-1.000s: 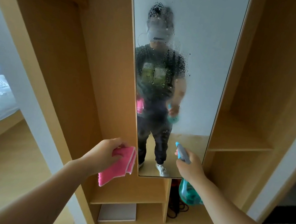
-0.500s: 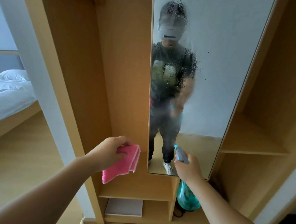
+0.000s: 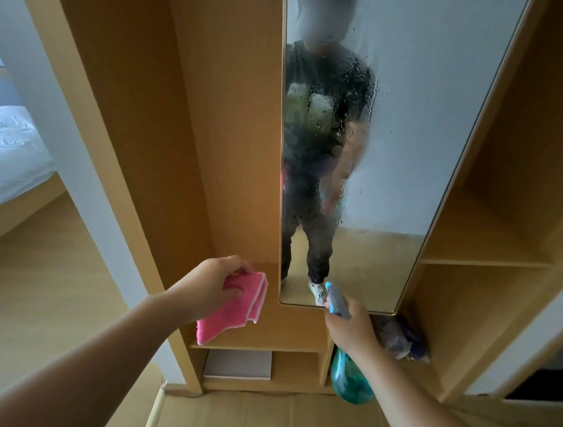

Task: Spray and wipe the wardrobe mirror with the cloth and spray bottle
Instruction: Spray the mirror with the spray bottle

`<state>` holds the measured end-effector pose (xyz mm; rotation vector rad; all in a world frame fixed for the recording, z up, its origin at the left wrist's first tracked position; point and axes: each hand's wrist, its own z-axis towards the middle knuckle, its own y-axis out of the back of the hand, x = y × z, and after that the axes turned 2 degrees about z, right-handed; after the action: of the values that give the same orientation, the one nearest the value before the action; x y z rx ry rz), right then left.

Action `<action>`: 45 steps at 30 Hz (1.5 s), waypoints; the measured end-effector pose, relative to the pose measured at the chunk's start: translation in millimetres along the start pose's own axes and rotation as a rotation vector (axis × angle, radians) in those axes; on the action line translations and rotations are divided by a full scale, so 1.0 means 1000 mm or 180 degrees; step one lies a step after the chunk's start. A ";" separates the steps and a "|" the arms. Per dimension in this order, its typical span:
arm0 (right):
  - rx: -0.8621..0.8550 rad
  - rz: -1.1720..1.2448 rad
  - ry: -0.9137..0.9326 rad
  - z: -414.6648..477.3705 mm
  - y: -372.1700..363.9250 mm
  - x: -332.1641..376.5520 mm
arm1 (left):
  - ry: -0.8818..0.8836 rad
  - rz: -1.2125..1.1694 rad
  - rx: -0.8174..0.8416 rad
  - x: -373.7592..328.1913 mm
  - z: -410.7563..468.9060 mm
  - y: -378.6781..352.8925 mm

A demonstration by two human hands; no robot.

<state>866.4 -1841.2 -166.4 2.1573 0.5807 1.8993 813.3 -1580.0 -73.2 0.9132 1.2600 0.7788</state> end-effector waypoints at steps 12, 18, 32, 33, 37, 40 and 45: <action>0.0136 -0.0038 -0.0237 0.001 -0.005 -0.022 | 0.0050 0.0000 0.0255 0.008 0.009 -0.026; 0.0080 -0.0137 -0.0198 0.002 -0.005 -0.032 | 0.0059 0.0035 0.0305 0.008 0.013 -0.032; -0.0088 -0.0152 -0.0268 0.006 0.027 -0.054 | -0.0039 0.0019 0.0314 -0.017 0.029 -0.044; -0.0116 -0.0122 -0.0288 0.005 0.029 -0.057 | -0.0047 0.0013 0.0319 -0.019 0.031 -0.045; -0.0233 -0.0070 -0.0347 0.004 0.041 -0.068 | -0.0075 0.0061 0.0372 -0.029 0.038 -0.052; -0.0322 -0.0150 -0.0399 0.002 0.050 -0.077 | -0.0072 0.0081 0.0411 -0.038 0.043 -0.058; -0.0498 -0.0239 -0.0426 -0.002 0.067 -0.089 | -0.0141 0.0104 0.0438 -0.053 0.048 -0.068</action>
<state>866.9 -1939.7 -219.2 2.1118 0.4643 1.6870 852.4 -1664.0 -107.3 1.0590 1.2744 0.7003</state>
